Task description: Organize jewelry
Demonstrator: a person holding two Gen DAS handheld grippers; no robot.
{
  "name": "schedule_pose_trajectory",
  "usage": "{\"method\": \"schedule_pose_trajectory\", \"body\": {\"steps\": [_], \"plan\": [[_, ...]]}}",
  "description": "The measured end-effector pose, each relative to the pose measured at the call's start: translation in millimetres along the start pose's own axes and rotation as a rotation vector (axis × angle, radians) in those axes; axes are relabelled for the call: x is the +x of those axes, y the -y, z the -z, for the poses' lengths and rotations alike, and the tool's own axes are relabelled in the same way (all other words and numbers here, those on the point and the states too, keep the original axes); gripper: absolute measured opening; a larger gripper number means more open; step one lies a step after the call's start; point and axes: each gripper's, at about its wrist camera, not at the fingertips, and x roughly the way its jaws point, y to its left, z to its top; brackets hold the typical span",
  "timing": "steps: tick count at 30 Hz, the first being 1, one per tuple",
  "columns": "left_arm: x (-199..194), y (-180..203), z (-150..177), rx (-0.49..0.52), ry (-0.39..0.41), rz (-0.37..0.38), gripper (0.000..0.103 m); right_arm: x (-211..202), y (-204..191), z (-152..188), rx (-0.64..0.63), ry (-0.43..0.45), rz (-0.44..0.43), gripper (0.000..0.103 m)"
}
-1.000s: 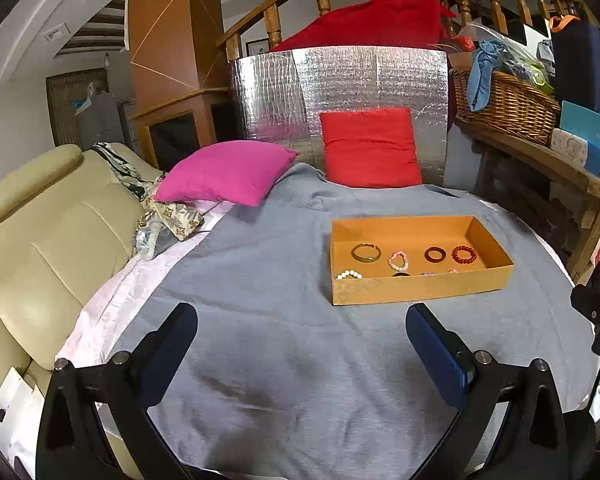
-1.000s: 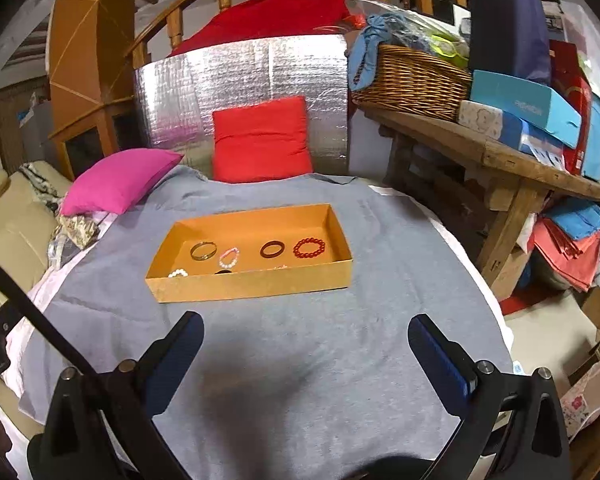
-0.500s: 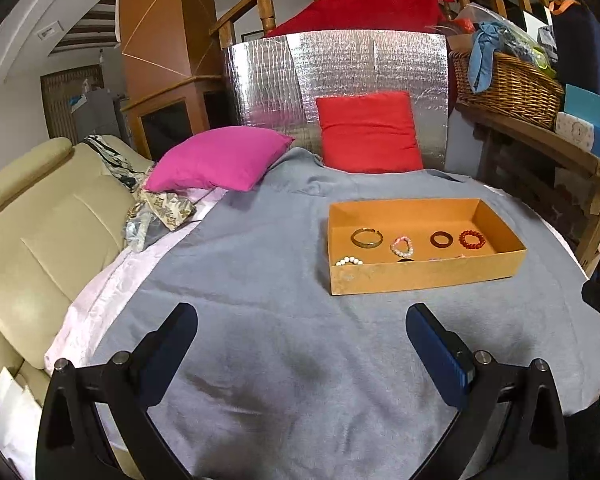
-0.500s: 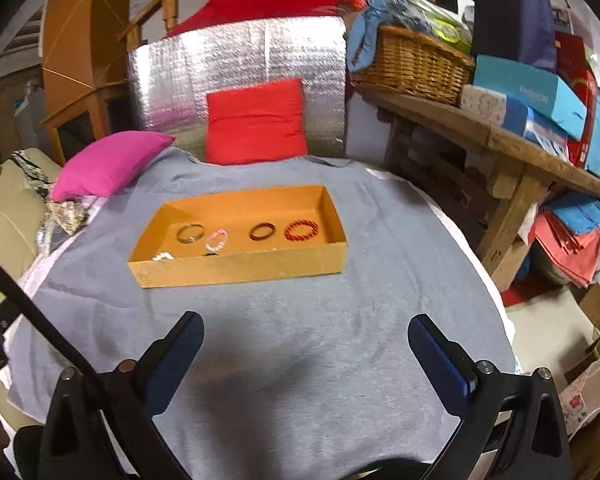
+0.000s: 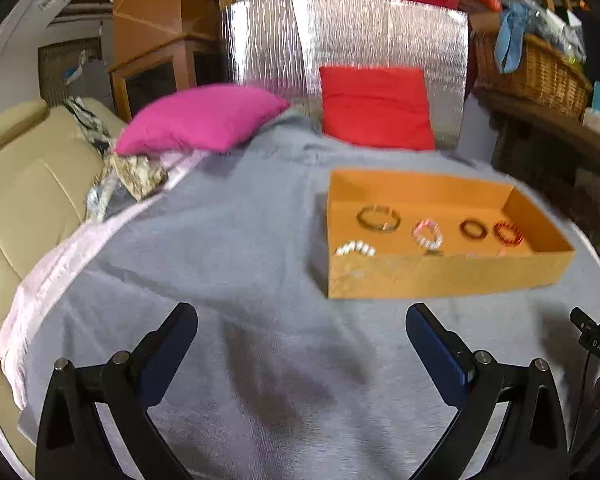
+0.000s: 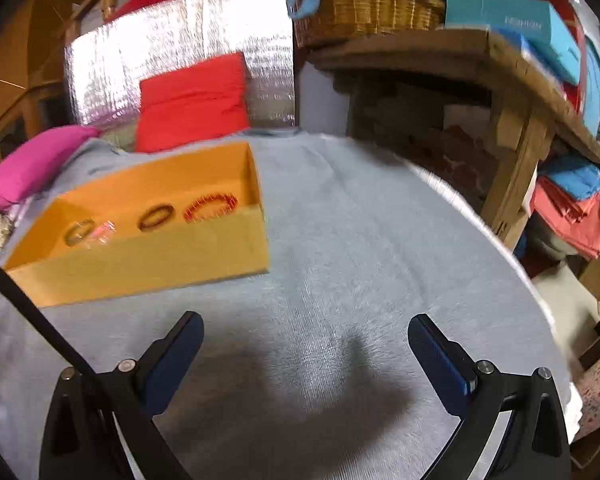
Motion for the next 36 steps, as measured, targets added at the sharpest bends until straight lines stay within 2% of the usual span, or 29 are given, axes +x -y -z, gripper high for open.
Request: {"method": "schedule_pose_trajectory", "body": {"steps": [2,4,7,9,13,18,21,25,29,32,36], "plan": [[12,-3,2,-0.015,-0.039,0.003,0.103,14,0,8,-0.02,-0.003,0.013,0.103],[18,-6,2,-0.032,-0.058,0.014,0.103,27,-1,11,-0.057,-0.066,0.005,0.103],[21,-8,5,-0.036,-0.067,-0.014,0.103,31,6,10,-0.032,-0.072,-0.032,0.103],[25,-9,9,-0.027,-0.117,0.002,0.103,31,8,10,-0.035,-0.069,-0.04,0.103],[25,-17,15,-0.032,-0.158,0.013,0.103,32,13,9,-0.037,-0.065,-0.044,0.103],[32,-23,11,-0.038,-0.174,-0.007,0.103,29,9,15,-0.04,-0.059,-0.048,0.103],[39,-25,11,-0.059,-0.188,0.005,0.103,29,8,16,-0.041,-0.058,-0.047,0.103],[52,-19,12,-0.008,-0.223,-0.014,0.103,29,6,16,-0.042,-0.058,-0.047,0.103],[61,-16,15,0.005,-0.262,0.016,0.103,28,7,16,-0.042,-0.058,-0.047,0.103],[63,-16,16,0.029,-0.27,-0.009,0.103,28,6,16,-0.043,-0.056,-0.046,0.103],[53,-23,15,-0.004,-0.244,-0.01,0.103,28,5,15,-0.043,-0.057,-0.046,0.103]]}}
